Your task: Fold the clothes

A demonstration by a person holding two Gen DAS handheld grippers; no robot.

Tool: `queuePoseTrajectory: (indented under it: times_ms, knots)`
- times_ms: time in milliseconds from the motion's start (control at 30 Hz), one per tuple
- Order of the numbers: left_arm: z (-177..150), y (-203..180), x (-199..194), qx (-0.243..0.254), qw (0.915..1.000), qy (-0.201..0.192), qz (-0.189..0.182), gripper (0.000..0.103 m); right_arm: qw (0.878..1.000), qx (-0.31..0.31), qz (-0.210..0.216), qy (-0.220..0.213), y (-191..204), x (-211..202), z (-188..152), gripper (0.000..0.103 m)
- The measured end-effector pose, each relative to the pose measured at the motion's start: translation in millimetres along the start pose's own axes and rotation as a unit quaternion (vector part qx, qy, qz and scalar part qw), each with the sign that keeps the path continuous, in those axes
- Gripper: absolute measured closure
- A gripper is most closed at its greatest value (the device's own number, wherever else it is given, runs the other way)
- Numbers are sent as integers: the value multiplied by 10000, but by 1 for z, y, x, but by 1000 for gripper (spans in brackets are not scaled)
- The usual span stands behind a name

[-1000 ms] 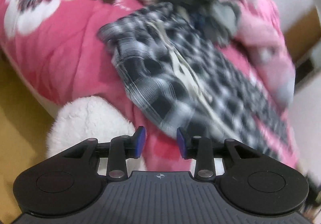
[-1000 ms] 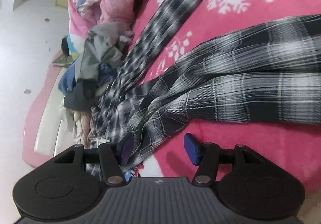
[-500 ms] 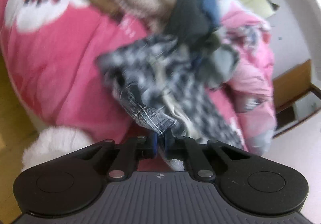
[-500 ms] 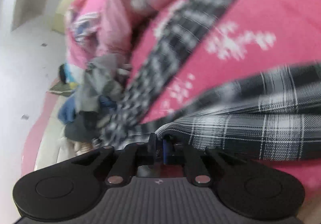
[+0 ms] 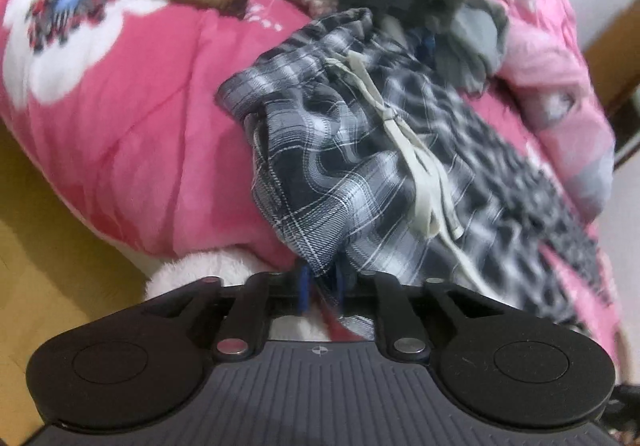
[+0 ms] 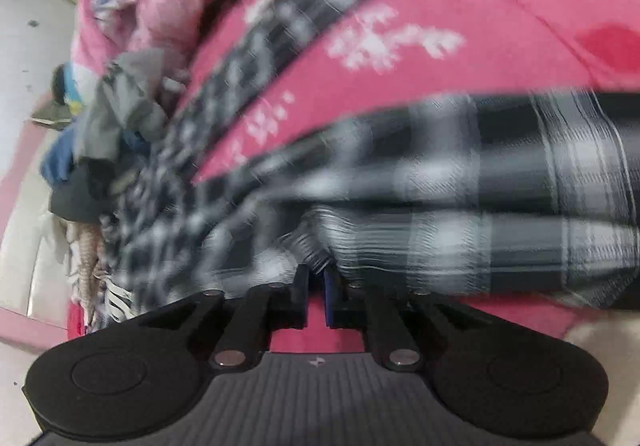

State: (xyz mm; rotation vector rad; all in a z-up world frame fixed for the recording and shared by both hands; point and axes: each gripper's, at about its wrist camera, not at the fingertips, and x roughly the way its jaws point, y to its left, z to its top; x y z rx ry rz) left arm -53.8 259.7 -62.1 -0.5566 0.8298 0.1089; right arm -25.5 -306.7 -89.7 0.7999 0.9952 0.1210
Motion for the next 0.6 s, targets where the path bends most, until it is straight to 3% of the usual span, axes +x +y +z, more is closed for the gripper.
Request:
queuePoseTrajectory:
  times_ms: [133, 333, 400, 500, 600]
  knots:
    - [-5, -6, -21, 457, 9979, -311, 335, 62, 9995, 12, 142, -266, -9, -29, -5, 69]
    - [1, -18, -51, 584, 9916, -1017, 545, 61, 9906, 48, -125, -1361, -38, -104, 0, 60]
    - [5, -33, -51, 680, 9894, -1210, 418, 60, 9829, 301, -324, -1788, -57, -125, 1, 58]
    - [8, -61, -38, 826, 9908, -1068, -113, 59, 9746, 531, -684, -2065, -82, -141, 2, 56]
    - [-11, -105, -19, 1645, 9820, -657, -663, 59, 9692, 684, -1033, -2127, -101, -144, -2, 49]
